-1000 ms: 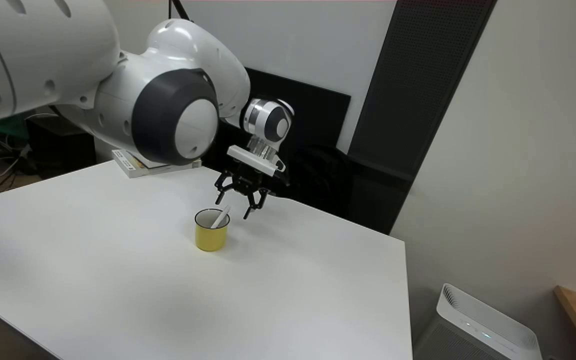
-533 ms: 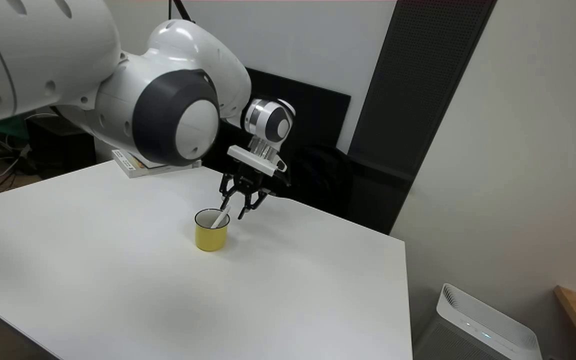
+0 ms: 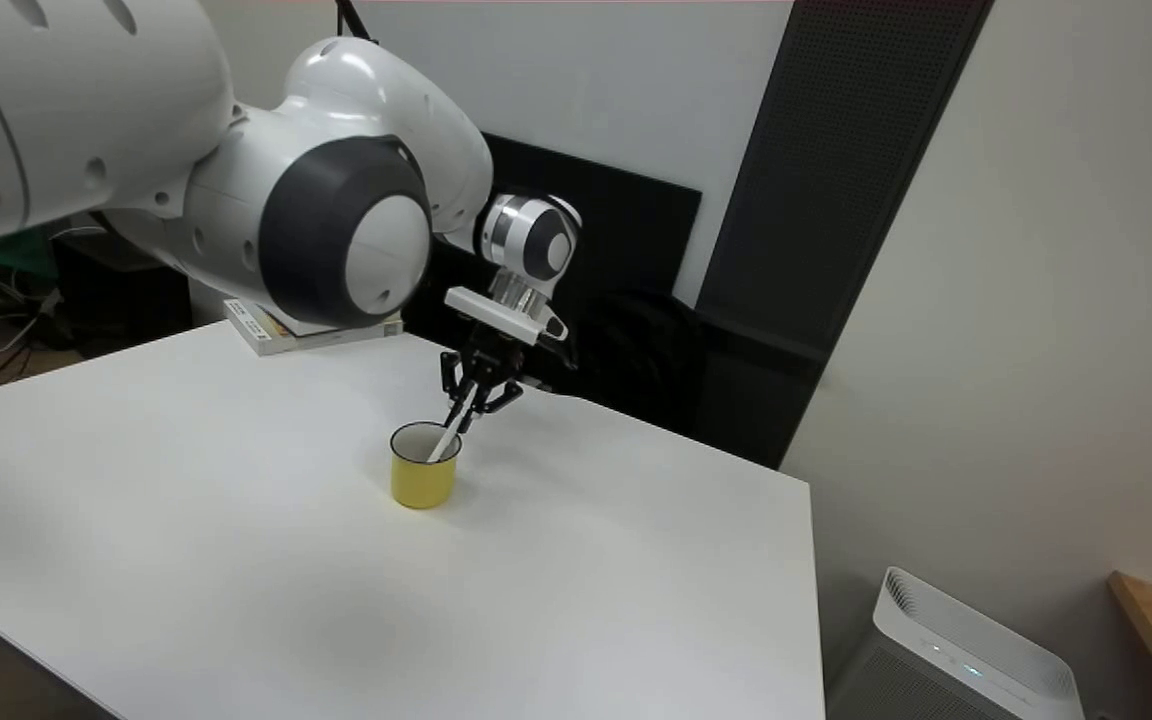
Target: Remove the blue marker from the yellow mug and put it on the table
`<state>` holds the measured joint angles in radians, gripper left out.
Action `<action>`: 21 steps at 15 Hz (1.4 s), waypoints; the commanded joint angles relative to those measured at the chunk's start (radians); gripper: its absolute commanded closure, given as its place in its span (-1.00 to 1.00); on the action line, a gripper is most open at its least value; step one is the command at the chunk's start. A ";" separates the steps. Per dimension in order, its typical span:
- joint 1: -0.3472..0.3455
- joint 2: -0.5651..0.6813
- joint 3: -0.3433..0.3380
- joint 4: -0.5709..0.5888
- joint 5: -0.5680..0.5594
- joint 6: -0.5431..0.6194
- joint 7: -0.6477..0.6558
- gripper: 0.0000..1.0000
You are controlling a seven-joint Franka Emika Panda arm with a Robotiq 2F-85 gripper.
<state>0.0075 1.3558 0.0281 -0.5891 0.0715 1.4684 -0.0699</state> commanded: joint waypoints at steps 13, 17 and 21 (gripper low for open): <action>0.060 -0.051 -0.060 0.105 -0.053 -0.129 0.091 0.91; 0.063 -0.087 -0.070 0.106 -0.071 -0.138 0.079 0.91; 0.068 -0.125 -0.081 0.100 -0.093 -0.163 0.063 0.91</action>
<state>0.0659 1.2588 -0.0368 -0.5010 -0.0027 1.3455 -0.0139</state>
